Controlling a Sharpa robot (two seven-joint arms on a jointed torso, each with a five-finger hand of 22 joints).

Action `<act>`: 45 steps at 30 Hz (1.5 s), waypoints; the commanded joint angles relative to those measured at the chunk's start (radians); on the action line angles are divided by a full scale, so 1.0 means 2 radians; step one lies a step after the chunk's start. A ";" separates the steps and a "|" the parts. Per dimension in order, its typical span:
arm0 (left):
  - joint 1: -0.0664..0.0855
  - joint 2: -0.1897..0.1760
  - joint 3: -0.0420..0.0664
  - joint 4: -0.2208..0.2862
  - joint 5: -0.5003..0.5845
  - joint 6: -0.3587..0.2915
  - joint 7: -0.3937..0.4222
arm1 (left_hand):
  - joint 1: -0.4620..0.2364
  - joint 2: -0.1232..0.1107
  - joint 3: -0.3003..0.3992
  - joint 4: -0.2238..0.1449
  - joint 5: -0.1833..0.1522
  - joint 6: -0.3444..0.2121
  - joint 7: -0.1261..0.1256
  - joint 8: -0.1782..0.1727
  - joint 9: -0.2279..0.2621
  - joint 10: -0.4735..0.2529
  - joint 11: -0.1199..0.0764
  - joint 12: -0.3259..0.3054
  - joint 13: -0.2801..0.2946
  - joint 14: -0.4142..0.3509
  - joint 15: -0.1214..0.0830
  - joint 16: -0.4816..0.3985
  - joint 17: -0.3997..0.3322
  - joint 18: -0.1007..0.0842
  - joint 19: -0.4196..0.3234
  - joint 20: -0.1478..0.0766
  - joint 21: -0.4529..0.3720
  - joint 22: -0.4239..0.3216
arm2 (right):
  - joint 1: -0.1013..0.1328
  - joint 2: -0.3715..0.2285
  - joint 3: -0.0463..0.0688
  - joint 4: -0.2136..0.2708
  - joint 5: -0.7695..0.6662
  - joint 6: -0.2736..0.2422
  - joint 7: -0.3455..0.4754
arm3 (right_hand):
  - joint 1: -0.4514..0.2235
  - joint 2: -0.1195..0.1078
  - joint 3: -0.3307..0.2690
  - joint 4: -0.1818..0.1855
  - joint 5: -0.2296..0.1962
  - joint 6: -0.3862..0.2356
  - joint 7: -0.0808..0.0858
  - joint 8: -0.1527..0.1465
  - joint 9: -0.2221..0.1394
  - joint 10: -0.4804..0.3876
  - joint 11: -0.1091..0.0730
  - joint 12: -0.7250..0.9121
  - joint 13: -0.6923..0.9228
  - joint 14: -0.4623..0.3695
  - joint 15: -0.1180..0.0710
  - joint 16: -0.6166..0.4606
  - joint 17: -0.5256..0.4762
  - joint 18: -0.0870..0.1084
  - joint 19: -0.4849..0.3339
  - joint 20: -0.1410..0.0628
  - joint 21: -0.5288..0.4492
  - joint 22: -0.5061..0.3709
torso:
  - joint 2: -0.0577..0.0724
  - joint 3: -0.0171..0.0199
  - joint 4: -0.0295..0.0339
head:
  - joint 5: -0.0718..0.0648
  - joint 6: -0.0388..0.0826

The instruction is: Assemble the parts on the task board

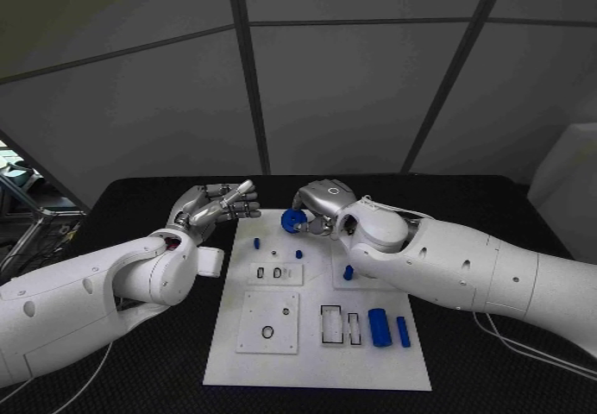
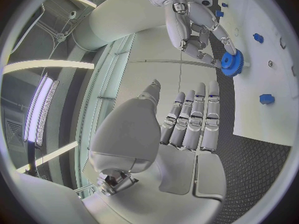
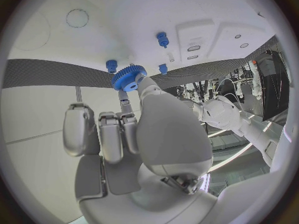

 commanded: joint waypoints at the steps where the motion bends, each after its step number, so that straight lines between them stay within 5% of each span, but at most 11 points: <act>1: 0.001 0.000 0.000 0.001 -0.004 0.004 -0.002 | 0.001 0.004 0.000 -0.003 -0.002 -0.001 0.007 -0.003 0.000 -0.002 0.002 -0.003 0.000 0.001 0.002 -0.003 0.000 0.006 0.003 0.002 0.003 0.000 | 0.001 0.003 -0.003 -0.004 -0.008 0.018 0.008 | -0.003 -0.001 0.004 0.000 -0.003 0.007 -0.004 0.000 0.001 0.048 -0.004 0.002 0.127 0.051 -0.004 0.002 0.131 -0.003 0.003 -0.001 0.003 0.000 | 0.000 0.0005 -0.0008 | 0.001 0.000; 17: 0.001 0.001 0.000 0.001 -0.005 0.004 -0.002 | 0.001 0.004 0.000 -0.003 -0.002 -0.001 0.007 -0.003 0.000 -0.002 0.002 -0.003 0.000 0.001 0.002 -0.003 0.000 0.006 0.003 0.002 0.003 0.000 | 0.001 0.012 -0.008 -0.014 -0.003 0.040 0.014 | -0.009 -0.005 0.006 0.001 -0.006 0.007 -0.003 -0.004 0.000 0.046 -0.003 0.000 0.124 0.051 -0.003 0.002 0.131 -0.003 0.002 -0.001 0.002 -0.001 | 0.000 0.0006 -0.0007 | 0.004 -0.001; 23: 0.001 0.000 0.000 0.001 -0.005 0.004 -0.002 | 0.001 0.004 0.000 -0.003 -0.002 -0.001 0.007 -0.003 0.000 -0.002 0.002 -0.003 0.000 0.001 0.002 -0.003 0.000 0.006 0.003 0.002 0.003 0.000 | 0.001 0.014 -0.008 -0.019 0.000 0.041 0.015 | -0.021 -0.011 0.009 0.004 -0.011 -0.005 0.001 -0.017 -0.002 0.042 0.001 -0.005 0.119 0.051 -0.001 0.002 0.131 -0.002 0.000 0.001 0.001 -0.003 | 0.000 0.0004 -0.0010 | 0.004 -0.002; 28: 0.001 0.000 0.001 0.001 -0.005 0.004 -0.002 | 0.001 0.004 0.000 -0.003 -0.002 -0.001 0.007 -0.003 0.000 -0.002 0.002 -0.003 0.000 0.001 0.002 -0.003 0.000 0.006 0.003 0.002 0.003 0.000 | 0.001 0.015 -0.008 -0.022 0.003 0.048 0.013 | -0.048 -0.018 0.006 0.015 -0.029 -0.032 0.004 -0.039 -0.002 0.038 0.005 -0.010 0.113 0.051 0.002 0.002 0.131 -0.002 -0.003 0.004 -0.001 -0.006 | 0.000 0.0005 -0.0012 | 0.004 -0.002; 33: 0.001 0.000 0.001 0.000 -0.005 0.004 -0.003 | 0.001 0.004 0.000 -0.003 -0.002 -0.001 0.007 -0.003 0.000 -0.002 0.002 -0.003 0.000 0.001 0.002 -0.003 0.000 0.006 0.003 0.002 0.003 0.000 | 0.001 0.015 -0.008 -0.024 0.008 0.058 0.011 | -0.087 -0.017 0.006 0.039 -0.009 -0.040 0.007 -0.052 -0.001 0.035 0.007 -0.013 0.110 0.051 0.005 0.002 0.131 -0.001 -0.006 0.007 -0.003 -0.010 | 0.000 0.0006 -0.0012 | 0.003 -0.002; 45: 0.001 0.001 0.000 -0.001 -0.005 0.004 -0.003 | 0.002 0.005 -0.001 -0.004 -0.002 -0.001 0.007 -0.003 0.000 -0.002 0.003 -0.004 0.000 0.001 0.002 -0.004 0.001 0.006 0.002 0.002 0.003 -0.001 | 0.001 0.011 -0.008 -0.023 0.030 0.076 0.011 | -0.143 -0.017 0.015 0.047 -0.012 -0.041 0.008 -0.054 0.001 0.036 0.009 -0.012 0.112 0.051 0.007 0.002 0.131 -0.001 -0.006 0.009 -0.003 -0.009 | -0.001 0.0011 -0.0016 | 0.004 -0.001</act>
